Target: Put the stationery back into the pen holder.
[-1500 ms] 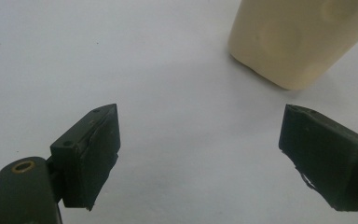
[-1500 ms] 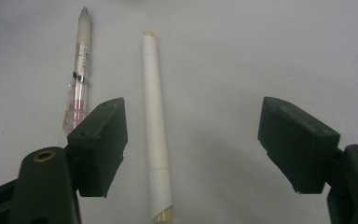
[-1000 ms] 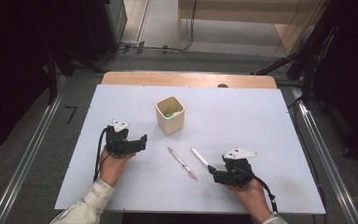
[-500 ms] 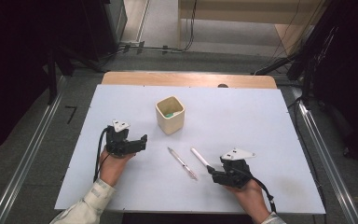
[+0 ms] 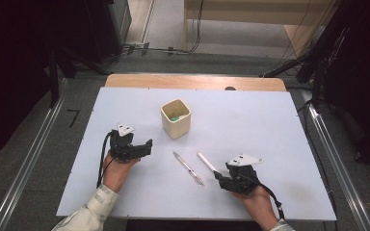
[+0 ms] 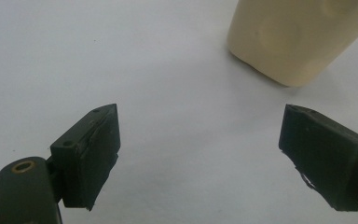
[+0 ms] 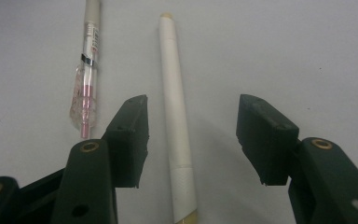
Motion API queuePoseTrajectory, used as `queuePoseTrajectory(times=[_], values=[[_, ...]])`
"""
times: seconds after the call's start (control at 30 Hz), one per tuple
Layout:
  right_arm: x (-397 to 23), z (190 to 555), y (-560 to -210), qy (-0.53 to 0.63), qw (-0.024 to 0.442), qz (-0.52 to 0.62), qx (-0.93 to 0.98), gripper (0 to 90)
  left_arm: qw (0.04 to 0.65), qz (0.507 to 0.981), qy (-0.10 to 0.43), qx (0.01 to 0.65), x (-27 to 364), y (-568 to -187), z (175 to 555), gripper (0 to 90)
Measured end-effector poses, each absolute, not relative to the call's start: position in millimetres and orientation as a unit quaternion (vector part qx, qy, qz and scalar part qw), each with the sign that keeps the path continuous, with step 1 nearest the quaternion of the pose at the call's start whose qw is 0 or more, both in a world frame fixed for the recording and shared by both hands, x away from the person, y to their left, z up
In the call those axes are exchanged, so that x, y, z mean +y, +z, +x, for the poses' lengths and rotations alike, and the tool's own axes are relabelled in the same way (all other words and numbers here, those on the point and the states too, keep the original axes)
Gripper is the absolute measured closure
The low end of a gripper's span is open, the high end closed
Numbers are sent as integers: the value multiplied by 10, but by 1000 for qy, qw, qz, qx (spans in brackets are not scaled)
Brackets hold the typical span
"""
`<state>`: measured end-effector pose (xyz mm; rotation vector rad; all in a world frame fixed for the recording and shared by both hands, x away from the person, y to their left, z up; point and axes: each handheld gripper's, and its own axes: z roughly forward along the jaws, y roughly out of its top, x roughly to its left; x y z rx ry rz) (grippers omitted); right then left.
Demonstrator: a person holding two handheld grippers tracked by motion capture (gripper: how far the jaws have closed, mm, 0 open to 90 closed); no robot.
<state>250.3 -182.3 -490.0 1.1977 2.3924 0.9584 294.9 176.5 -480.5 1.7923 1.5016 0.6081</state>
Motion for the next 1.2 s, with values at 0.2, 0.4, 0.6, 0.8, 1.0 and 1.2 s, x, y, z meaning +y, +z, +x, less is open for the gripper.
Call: queuePoseTrajectory(times=[0.2,0.4,0.6,0.8,1.0,1.2], values=[[-1806,2496,-4919,328,149,416,835,454,354,694,235,581,1768,-4804,2948,134],[-1796,2494,-4933,325,152,413,837,495,354,694,235,581,1763,-4807,2948,134],[-1788,2494,-4943,321,150,409,841,527,354,694,236,581,1766,-4806,2948,134],[-1774,2499,-4969,314,146,407,845,566,354,694,235,581,1768,-4803,2946,134],[-1742,2488,-5017,302,144,402,852,605,354,693,235,582,1770,-4801,2945,134],[-1740,2486,-5019,299,150,402,852,640,355,693,235,582,1767,-4802,2944,134]])
